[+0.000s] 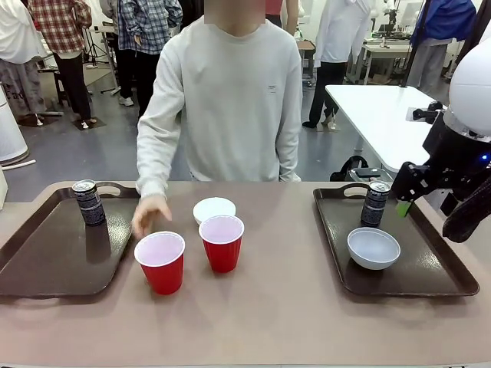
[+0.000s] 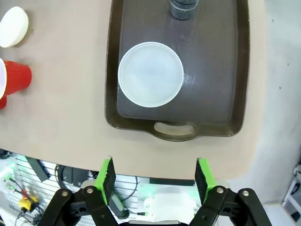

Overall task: Prepare tableware on both trays.
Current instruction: Pick up a Picnic Bowl from the table and place it on a Handle tray.

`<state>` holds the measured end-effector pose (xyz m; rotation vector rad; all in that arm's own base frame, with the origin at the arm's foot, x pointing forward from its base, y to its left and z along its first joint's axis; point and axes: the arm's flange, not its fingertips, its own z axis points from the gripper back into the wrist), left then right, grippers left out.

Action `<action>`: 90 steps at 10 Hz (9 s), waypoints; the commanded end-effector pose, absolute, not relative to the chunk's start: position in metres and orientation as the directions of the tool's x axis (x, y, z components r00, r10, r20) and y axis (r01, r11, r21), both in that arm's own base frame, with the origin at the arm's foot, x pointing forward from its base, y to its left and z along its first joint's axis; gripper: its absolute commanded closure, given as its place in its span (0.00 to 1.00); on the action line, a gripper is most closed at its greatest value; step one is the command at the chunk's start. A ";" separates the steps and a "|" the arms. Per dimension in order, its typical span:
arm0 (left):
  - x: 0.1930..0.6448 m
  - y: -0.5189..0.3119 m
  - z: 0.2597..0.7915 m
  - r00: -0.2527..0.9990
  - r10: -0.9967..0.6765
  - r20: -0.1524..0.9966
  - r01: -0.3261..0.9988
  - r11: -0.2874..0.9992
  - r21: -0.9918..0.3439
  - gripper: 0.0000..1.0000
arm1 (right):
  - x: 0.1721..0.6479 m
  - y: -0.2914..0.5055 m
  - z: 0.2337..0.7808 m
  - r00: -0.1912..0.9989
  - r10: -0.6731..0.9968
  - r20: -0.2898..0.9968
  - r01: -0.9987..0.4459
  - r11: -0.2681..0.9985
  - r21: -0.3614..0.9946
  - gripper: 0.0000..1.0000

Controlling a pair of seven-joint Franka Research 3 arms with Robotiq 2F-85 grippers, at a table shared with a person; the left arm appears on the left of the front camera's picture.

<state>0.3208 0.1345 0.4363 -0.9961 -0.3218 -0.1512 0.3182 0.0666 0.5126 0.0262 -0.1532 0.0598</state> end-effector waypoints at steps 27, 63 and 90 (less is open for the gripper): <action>0.335 -0.142 0.531 0.848 -0.304 0.435 0.357 0.933 -0.045 0.00 | 0.275 -0.129 0.447 0.988 0.110 0.105 -0.141 0.401 0.905 0.12; 0.417 -0.218 0.408 0.874 -0.468 0.129 0.447 0.879 0.165 0.00 | 0.275 -0.129 0.447 0.988 0.110 0.105 -0.141 0.401 0.905 0.12; 0.439 -0.271 0.384 0.880 -0.461 0.117 0.462 0.887 0.022 0.00 | 0.275 -0.129 0.447 0.988 0.110 0.105 -0.141 0.401 0.905 0.12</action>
